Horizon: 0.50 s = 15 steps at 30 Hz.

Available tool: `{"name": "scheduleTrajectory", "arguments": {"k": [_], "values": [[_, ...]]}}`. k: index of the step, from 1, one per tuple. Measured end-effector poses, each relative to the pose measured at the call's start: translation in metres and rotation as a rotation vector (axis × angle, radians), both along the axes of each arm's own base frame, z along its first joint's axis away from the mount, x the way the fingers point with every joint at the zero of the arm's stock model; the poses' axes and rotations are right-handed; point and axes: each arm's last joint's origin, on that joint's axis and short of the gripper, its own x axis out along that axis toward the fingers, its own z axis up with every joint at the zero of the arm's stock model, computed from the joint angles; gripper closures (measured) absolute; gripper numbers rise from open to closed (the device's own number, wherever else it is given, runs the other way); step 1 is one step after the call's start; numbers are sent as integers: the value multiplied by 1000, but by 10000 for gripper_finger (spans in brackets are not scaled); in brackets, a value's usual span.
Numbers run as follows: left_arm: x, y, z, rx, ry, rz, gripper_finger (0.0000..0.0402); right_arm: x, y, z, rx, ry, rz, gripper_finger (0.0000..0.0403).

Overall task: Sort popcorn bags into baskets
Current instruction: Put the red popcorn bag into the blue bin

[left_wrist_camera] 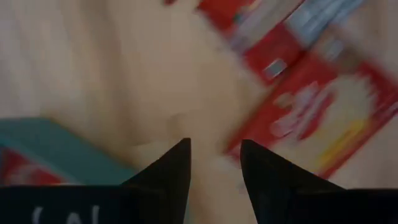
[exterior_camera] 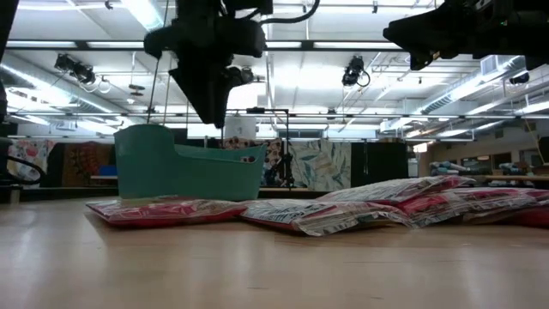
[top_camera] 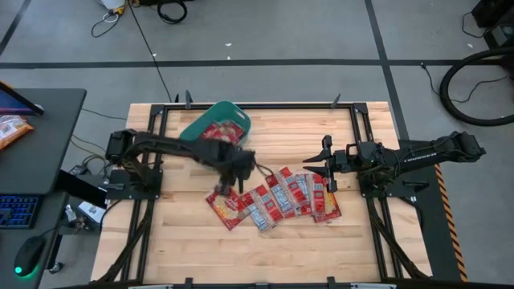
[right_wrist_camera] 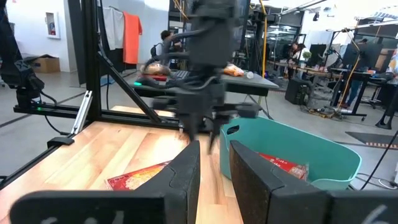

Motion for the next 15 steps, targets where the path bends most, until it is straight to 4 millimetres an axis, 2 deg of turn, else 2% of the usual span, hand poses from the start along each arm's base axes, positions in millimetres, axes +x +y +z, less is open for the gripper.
{"name": "scheduleTrajectory", "arguments": {"k": [5, 10, 12, 15], "values": [[1, -36, -14, -136, 60, 226, 260, 0, 0, 0, 4, -2, 0, 312], [-11, -70, -23, -156, 186, 236, 260, 0, 0, 0, 7, -2, 0, 312], [-15, -79, -21, -136, 185, 234, 262, 0, 0, 0, 7, -2, 0, 312], [-20, -77, -11, -130, 144, 262, 270, 0, 0, 0, 18, -1, 1, 312]]}}
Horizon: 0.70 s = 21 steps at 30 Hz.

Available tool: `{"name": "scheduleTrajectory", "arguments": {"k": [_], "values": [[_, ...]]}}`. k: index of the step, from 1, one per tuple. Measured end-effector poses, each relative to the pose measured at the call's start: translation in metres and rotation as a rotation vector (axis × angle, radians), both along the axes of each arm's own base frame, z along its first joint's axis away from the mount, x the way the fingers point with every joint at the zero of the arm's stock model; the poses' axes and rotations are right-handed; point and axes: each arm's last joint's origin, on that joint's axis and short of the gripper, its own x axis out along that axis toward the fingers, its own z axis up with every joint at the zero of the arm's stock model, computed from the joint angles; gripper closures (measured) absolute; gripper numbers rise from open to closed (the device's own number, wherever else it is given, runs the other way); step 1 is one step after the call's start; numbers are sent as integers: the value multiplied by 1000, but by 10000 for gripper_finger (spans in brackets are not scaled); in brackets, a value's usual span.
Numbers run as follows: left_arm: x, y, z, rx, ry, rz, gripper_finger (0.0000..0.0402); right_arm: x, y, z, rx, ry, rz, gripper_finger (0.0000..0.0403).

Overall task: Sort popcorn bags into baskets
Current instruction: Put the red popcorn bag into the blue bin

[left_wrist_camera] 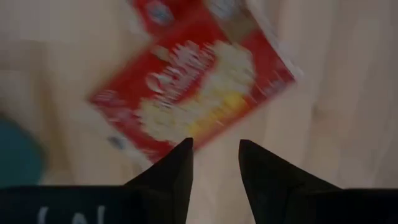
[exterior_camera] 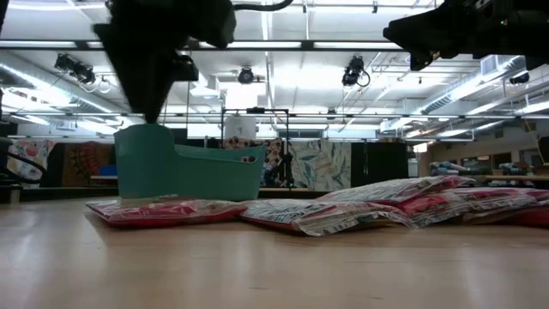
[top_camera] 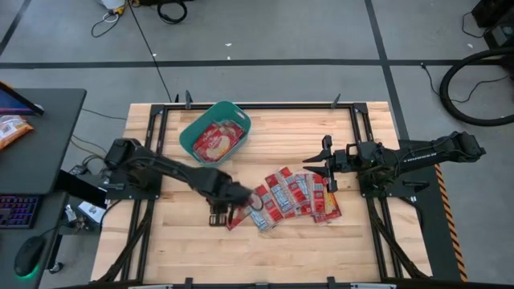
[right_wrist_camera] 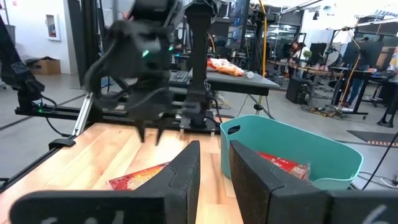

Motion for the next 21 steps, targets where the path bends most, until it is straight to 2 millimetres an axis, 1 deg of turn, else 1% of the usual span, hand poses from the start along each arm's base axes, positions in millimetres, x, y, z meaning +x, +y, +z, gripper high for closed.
{"name": "scheduleTrajectory", "arguments": {"k": [2, 3, 7, 10, 12, 14, 17, 21], "values": [[-5, 4, 2, 0, -27, 33, 279, 0, 0, 0, 7, 0, 0, 312], [-9, 6, 0, -2, -32, 49, 283, 0, 0, 0, 8, 1, 0, 312], [-34, 11, -19, -48, -49, 117, 299, 0, 0, 0, 7, 4, 1, 312], [-52, 16, -32, -77, -105, 173, 307, 0, 0, 0, 6, 3, 1, 312], [-61, 20, -37, -100, -155, 222, 311, 0, 0, 0, 6, 2, 0, 312], [-73, 25, -43, -103, -163, 283, 312, 0, 0, 0, 6, 0, 1, 312], [-90, 32, -55, -54, -161, 405, 310, 0, 0, 0, 6, -1, 1, 312], [-106, 37, -72, -63, -229, 520, 301, 0, 0, 0, 6, 0, 1, 312]]}}
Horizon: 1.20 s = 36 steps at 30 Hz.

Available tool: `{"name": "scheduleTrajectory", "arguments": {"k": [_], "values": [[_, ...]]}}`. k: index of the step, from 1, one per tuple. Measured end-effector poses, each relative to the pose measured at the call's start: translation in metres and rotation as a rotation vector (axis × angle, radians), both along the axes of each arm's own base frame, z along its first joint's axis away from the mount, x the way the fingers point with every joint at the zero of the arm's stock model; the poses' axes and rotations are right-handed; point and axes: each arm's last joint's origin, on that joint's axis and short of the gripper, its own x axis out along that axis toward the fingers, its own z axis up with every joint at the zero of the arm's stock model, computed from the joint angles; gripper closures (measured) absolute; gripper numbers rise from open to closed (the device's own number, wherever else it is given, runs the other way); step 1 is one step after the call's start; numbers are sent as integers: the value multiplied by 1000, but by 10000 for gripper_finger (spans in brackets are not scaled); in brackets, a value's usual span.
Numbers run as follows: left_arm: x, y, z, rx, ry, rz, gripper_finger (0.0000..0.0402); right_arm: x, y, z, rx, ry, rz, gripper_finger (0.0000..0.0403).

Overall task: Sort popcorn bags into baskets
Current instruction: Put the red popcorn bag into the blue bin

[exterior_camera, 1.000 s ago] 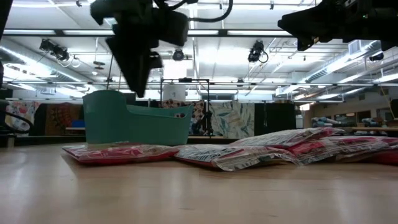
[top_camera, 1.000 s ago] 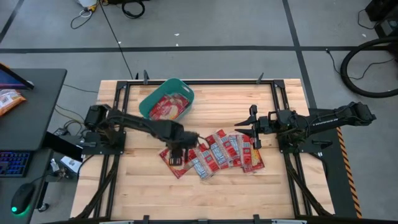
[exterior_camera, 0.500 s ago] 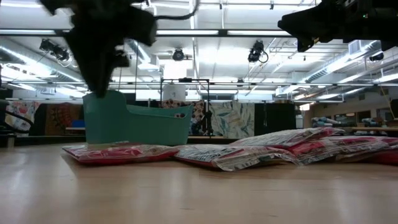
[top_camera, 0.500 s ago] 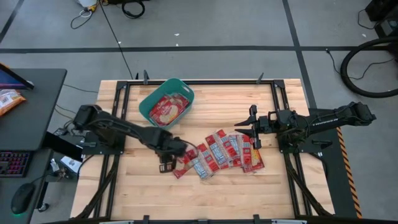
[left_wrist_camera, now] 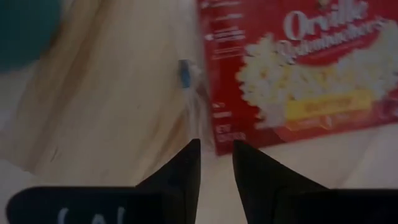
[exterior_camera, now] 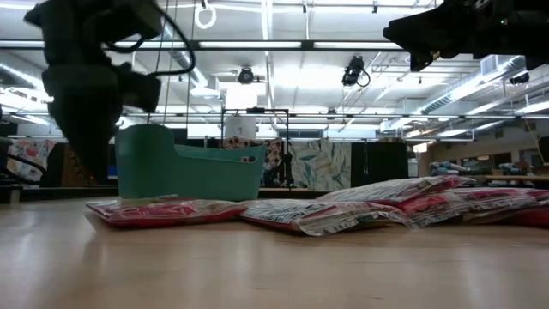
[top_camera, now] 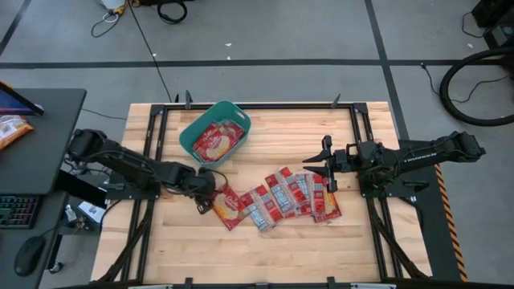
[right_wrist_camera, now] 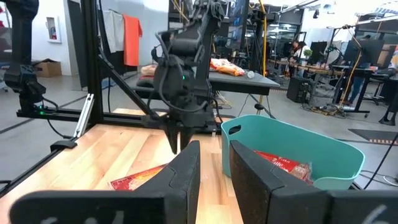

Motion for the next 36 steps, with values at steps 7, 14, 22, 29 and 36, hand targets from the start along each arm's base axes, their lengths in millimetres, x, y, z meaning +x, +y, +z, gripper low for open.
{"name": "scheduleTrajectory", "arguments": {"k": [7, 14, 22, 29, 36], "values": [[-13, 9, -24, 17, -86, 92, 285, 0, 0, 0, 0, -1, 0, 312], [-22, 18, -43, -11, -201, 123, 267, 0, 0, 0, 1, -2, 0, 312], [-29, 19, -48, -103, -348, 136, 282, 0, 0, 0, 0, -3, 0, 312], [-28, 9, -50, -101, -358, 94, 364, 0, 0, 0, 0, -3, 0, 312], [-27, 1, -47, -95, -400, 51, 396, 0, 0, 0, -1, -3, 0, 312]]}}
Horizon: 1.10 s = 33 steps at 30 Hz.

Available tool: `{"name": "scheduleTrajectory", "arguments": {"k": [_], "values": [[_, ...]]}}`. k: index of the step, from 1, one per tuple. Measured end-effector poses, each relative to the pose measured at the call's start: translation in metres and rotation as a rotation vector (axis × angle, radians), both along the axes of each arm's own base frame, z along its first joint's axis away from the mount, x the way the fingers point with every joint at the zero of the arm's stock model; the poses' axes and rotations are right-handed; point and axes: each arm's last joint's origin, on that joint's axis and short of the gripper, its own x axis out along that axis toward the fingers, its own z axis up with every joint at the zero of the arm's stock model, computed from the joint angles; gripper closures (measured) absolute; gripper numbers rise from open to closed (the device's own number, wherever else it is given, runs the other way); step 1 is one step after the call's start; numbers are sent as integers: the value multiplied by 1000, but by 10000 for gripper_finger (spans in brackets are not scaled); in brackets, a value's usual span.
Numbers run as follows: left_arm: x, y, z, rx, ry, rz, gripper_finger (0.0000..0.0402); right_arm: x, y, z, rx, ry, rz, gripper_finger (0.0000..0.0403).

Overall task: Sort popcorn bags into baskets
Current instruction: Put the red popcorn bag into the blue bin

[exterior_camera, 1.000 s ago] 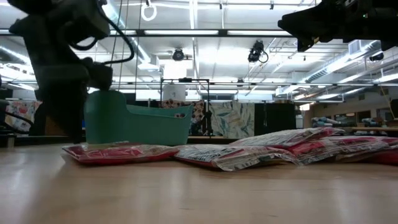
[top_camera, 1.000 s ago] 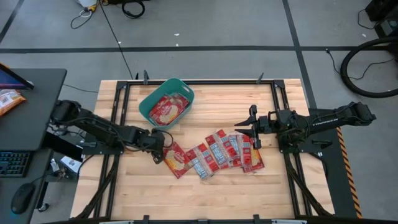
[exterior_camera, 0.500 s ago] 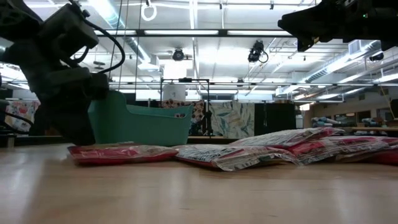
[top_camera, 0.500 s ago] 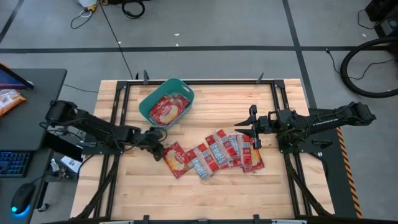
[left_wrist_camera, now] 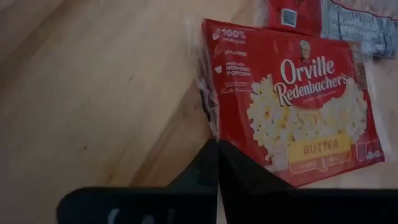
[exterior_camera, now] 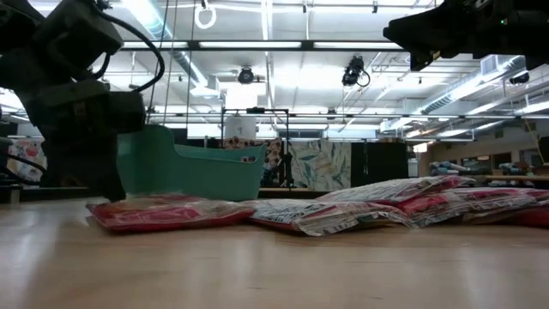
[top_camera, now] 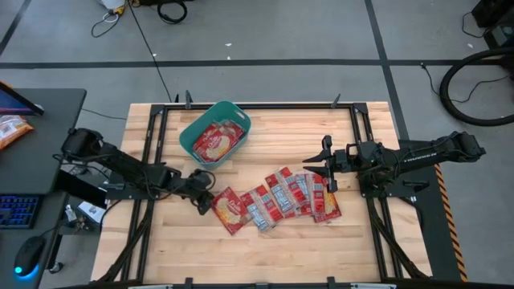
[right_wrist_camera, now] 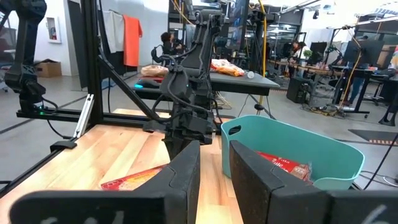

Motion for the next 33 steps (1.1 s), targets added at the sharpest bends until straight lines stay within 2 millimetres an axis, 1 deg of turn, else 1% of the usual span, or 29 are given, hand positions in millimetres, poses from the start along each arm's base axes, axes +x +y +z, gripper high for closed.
{"name": "scheduleTrajectory", "arguments": {"k": [3, 6, 8, 11, 15, 18, 20, 22, 26, 33], "values": [[6, -3, 10, 15, -26, -24, 398, 0, 0, 0, 0, 0, 0, 312], [20, -6, 28, 80, -50, -91, 398, 0, 0, 0, 0, 0, 0, 312], [29, -8, 46, 154, -61, -156, 399, 0, 0, 0, 1, 0, 0, 312], [42, -10, 78, 296, -47, -219, 399, 0, 0, 0, 2, 0, 0, 312], [50, -8, 118, 501, 18, -230, 400, 0, 0, 0, 2, 0, 0, 312], [55, -7, 147, 656, 22, -224, 400, 0, 0, 0, 1, 0, 0, 312], [58, -5, 162, 754, 16, -232, 400, 0, 0, 0, 1, 0, 0, 312], [60, -2, 171, 834, 17, -240, 400, 0, 0, 0, 0, 0, 0, 312], [63, 8, 184, 952, 41, -245, 401, 0, 0, 0, 0, 0, 0, 312], [63, 23, 198, 1137, 131, -252, 401, 0, 0, 0, 0, 2, 0, 312]]}}
